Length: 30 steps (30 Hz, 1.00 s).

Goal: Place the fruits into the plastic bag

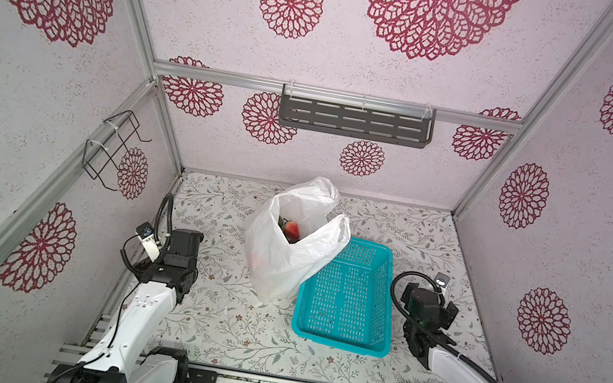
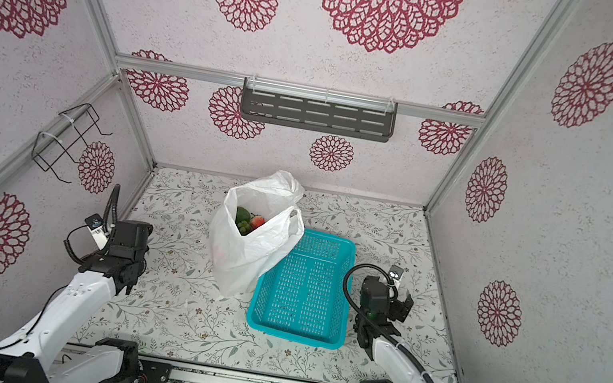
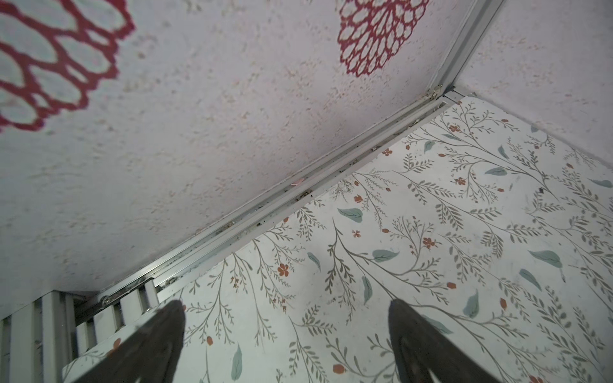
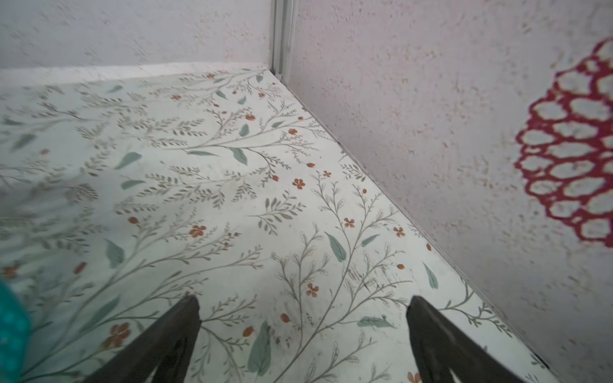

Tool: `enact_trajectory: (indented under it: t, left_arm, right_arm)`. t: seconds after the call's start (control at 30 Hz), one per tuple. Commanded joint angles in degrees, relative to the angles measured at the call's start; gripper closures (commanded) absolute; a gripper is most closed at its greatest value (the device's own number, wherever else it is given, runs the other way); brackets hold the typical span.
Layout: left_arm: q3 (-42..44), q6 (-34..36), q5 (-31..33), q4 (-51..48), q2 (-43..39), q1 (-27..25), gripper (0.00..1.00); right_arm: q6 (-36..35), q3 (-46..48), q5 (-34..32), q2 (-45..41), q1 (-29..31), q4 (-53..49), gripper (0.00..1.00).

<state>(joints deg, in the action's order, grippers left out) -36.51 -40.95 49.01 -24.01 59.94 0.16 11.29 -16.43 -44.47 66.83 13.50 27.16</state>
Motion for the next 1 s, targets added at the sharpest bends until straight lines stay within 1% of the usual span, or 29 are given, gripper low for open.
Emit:
enact_trajectory:
  t: [0.0, 0.07, 0.13, 0.2, 0.23, 0.27, 0.3, 0.33, 0.37, 0.4, 0.43, 0.47, 0.5, 0.53, 0.57, 0.63, 0.67, 0.7, 0.73, 0.77, 0.8, 0.83, 0.9, 0.97]
  left_arm:
    - [-0.68, 0.63, 6.32, 10.00, 4.40, 0.32, 0.03]
    - [-1.02, 1.75, 7.60, 12.81, 8.87, 0.23, 0.03]
    - [-0.71, 4.35, 7.73, 17.26, 12.03, 0.06, 0.03]
    - [1.89, 7.02, 6.90, 25.08, 14.36, -0.04, 0.03]
    - [4.18, 7.42, 6.49, 30.42, 15.40, -0.08, 0.03]
    - [6.39, 10.56, 6.49, 38.08, 16.32, 0.30, 0.03]
    - [5.91, 9.77, 5.44, 36.11, 15.99, 0.06, 0.03]
    - [7.02, 11.69, 4.64, 40.72, 16.10, 0.18, 0.03]
    - [8.76, 14.13, 3.87, 46.58, 16.51, 0.27, 0.03]
    - [9.65, 15.82, 1.81, 49.41, 16.46, 0.34, 0.03]
    - [10.67, 18.11, -1.95, 53.43, 16.65, 0.80, 0.01]
    - [10.83, 20.65, -4.74, 55.44, 17.37, 1.23, 0.01]
    - [10.43, 21.64, -6.07, 55.57, 17.93, 1.41, 0.02]
    - [10.00, 22.77, -7.52, 55.67, 18.41, 1.50, 0.03]
    - [10.01, 24.35, -9.10, 57.09, 18.81, 1.51, 0.03]
    - [11.34, 27.94, -11.08, 62.91, 19.80, 1.51, 0.04]
    - [13.02, 28.32, -12.97, 67.35, 21.16, 1.83, 0.03]
    - [15.42, 29.52, -15.09, 76.37, 24.44, 2.46, 0.04]
    - [16.87, 32.32, -18.80, 84.24, 27.65, 2.86, 0.06]
    - [16.76, 32.82, -23.53, 83.06, 29.04, 2.28, 0.01]
    - [16.07, 34.97, -22.26, 84.38, 30.70, 1.46, 0.03]
    - [14.74, 35.19, -20.13, 82.92, 31.04, 1.09, 0.03]
    - [14.03, 32.70, -21.78, 77.38, 28.84, 2.24, 0.03]
    - [13.64, 32.85, -22.03, 77.55, 29.48, 2.72, 0.03]
  right_arm:
    - [-6.02, -1.77, -5.73, 7.63, -1.11, 19.68, 0.01]
    - [-8.48, -1.52, -4.11, 12.88, -1.49, 26.88, 0.01]
    - [-10.48, -0.89, 1.61, 15.18, -2.40, 32.94, 0.01]
    - [-11.45, 0.36, 6.88, 19.00, -4.10, 39.42, 0.01]
    - [-11.44, 0.24, 9.26, 19.39, -4.66, 39.47, 0.01]
    - [-10.11, -0.53, 12.77, 18.26, -5.89, 35.83, 0.01]
    - [-10.00, 0.56, 16.72, 18.74, -7.41, 38.25, 0.01]
    - [-9.41, 1.67, 21.85, 18.33, -9.03, 38.87, 0.01]
    - [-9.57, 3.43, 28.59, 19.74, -10.91, 42.87, 0.01]
    - [-10.30, 4.98, 31.88, 22.27, -11.74, 49.67, 0.01]
    - [-9.69, 4.68, 32.62, 20.59, -12.19, 45.97, 0.01]
    - [-9.06, 3.54, 32.99, 20.57, -12.77, 44.16, 0.01]
    - [-8.86, 2.95, 32.33, 21.63, -12.86, 44.40, 0.01]
    - [-8.49, 2.06, 32.49, 20.50, -13.04, 40.68, 0.01]
    - [-8.81, 2.47, 32.64, 21.38, -13.06, 43.26, 0.01]
    - [-8.73, 2.46, 32.60, 20.92, -13.09, 42.45, 0.01]
    - [-8.89, 2.46, 32.48, 21.26, -13.10, 42.79, 0.01]
    - [-8.80, 2.32, 32.17, 20.81, -13.06, 41.77, 0.01]
    - [-9.00, 2.38, 31.92, 21.22, -12.90, 42.87, 0.01]
    - [-9.14, 2.21, 31.34, 20.86, -12.63, 41.77, 0.01]
    - [-9.13, 2.31, 31.29, 21.04, -12.62, 42.43, 0.01]
    - [-9.11, 2.34, 31.22, 21.06, -12.55, 42.42, 0.01]
    - [-9.35, 2.18, 31.31, 21.14, -12.49, 42.33, 0.01]
    - [-9.27, 2.14, 31.28, 21.10, -12.44, 42.16, 0.01]
